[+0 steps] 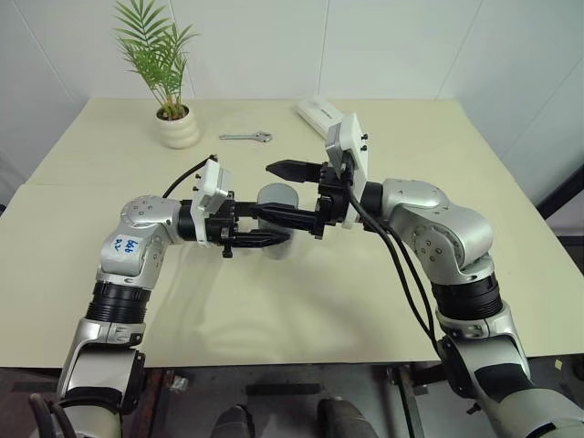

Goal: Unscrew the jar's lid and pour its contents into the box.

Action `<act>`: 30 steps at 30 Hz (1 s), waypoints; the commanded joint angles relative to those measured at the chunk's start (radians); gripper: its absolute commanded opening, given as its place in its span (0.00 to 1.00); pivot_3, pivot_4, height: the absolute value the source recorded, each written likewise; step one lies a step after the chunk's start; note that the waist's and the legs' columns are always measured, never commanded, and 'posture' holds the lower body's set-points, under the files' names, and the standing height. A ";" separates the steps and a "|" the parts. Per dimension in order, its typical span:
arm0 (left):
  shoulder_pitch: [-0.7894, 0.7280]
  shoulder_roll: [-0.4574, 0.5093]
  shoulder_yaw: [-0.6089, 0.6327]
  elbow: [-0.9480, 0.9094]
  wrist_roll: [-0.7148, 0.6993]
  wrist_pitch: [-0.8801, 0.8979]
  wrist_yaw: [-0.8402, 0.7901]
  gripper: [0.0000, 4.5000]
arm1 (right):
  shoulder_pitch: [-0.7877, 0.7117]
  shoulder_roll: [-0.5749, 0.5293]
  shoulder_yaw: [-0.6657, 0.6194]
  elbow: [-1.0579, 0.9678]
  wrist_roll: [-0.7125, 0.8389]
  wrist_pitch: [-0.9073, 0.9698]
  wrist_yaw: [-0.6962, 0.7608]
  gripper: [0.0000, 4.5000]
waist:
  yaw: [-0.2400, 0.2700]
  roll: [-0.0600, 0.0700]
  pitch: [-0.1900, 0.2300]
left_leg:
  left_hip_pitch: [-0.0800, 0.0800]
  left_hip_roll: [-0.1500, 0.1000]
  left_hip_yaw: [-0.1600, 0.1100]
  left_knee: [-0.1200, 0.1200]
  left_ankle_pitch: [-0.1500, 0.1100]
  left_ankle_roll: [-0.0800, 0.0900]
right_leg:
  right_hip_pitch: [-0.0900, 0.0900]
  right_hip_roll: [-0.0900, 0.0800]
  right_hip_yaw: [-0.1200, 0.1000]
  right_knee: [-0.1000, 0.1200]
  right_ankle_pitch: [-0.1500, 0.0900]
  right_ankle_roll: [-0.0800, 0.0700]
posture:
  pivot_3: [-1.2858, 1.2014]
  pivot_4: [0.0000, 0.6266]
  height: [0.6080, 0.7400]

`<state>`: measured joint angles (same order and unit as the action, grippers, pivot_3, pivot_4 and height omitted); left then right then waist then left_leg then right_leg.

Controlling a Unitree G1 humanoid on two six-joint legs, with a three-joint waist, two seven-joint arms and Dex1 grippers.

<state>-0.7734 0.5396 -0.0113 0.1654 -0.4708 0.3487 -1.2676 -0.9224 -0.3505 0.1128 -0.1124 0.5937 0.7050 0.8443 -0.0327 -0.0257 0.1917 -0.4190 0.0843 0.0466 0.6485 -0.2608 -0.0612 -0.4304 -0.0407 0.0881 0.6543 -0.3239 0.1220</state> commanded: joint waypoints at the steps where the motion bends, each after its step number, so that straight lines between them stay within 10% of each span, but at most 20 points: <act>1: 0.012 -0.009 0.032 -0.056 -0.037 -0.015 0.003 0.43 | -0.013 -0.032 -0.080 0.022 0.006 -0.044 0.014 1.00 | 0.001 0.000 0.000 | 0.000 0.000 0.000 0.000 0.000 0.000 | 0.000 0.000 0.000 0.000 0.000 0.000 | 0.52 0.24 1.00; 18: 0.028 -0.006 0.053 -0.072 -0.053 -0.005 0.027 0.43 | 0.084 -0.201 -0.159 0.079 0.037 -0.158 0.243 1.00 | -0.001 0.000 0.000 | 0.000 0.000 0.000 0.000 0.000 0.000 | 0.000 0.000 0.000 -0.001 0.000 0.000 | 0.52 0.24 1.00; 30: 0.031 -0.006 0.047 -0.062 -0.044 -0.011 0.032 0.43 | 0.062 -0.107 -0.056 0.003 0.054 -0.147 0.278 1.00 | -0.004 0.000 0.000 | 0.001 0.000 0.000 0.001 0.001 -0.001 | 0.000 0.000 0.001 0.003 0.000 0.000 | 0.52 0.24 1.00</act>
<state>-0.7396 0.5266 0.0223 0.1286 -0.5044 0.3490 -1.2349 -0.8259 -0.4649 0.0659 -0.0964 0.6292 0.5438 1.1383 -0.0367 -0.0257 0.1917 -0.4178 0.0842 0.0471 0.6502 -0.2597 -0.0621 -0.4299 -0.0406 0.0890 0.6570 -0.3237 0.1223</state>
